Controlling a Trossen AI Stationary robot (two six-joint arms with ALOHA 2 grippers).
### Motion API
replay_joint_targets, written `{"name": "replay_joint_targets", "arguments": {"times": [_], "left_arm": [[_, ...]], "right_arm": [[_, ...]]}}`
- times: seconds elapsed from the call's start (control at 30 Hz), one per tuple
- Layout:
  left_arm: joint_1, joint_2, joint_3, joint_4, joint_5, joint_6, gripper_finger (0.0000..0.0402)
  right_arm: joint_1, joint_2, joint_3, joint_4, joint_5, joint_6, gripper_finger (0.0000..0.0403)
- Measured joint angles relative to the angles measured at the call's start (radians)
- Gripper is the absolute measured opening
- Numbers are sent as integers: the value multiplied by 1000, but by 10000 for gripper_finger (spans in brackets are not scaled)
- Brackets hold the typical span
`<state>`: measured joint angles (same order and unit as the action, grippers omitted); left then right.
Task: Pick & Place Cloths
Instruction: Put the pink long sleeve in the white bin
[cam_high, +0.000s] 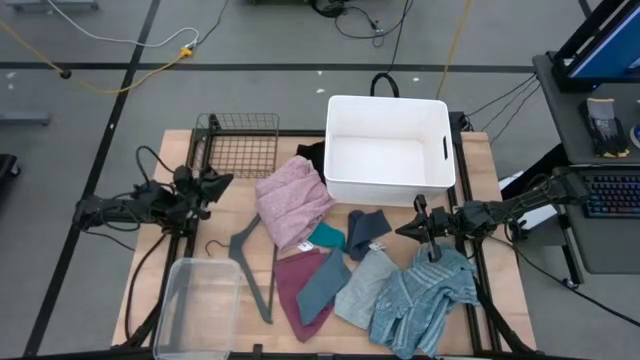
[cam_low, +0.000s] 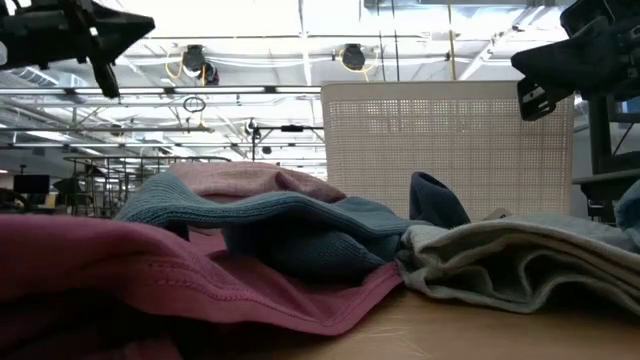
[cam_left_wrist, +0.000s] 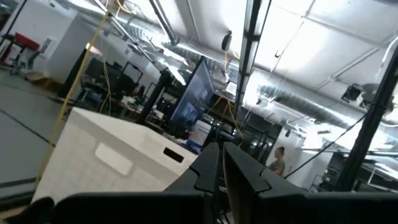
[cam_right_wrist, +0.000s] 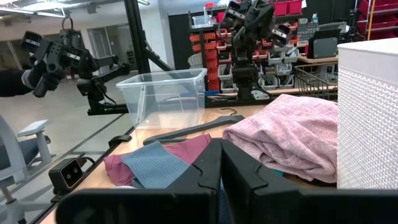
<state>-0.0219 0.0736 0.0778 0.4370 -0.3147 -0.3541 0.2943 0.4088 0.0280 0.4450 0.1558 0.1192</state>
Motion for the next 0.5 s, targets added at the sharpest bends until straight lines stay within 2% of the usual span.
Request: {"name": "replay_joint_targets", "arguments": {"times": [0.17,0.33,0.5], "left_arm": [[-1,119,120,-36,2,57,24],[-1,298,292,-206,4,63,24],[-1,484,445,-311,40,10,24]], "right_arm": [[0,0,0,0,0,0,4],[0,0,0,0,0,10,4],[0,0,0,15,0,151,4]]}}
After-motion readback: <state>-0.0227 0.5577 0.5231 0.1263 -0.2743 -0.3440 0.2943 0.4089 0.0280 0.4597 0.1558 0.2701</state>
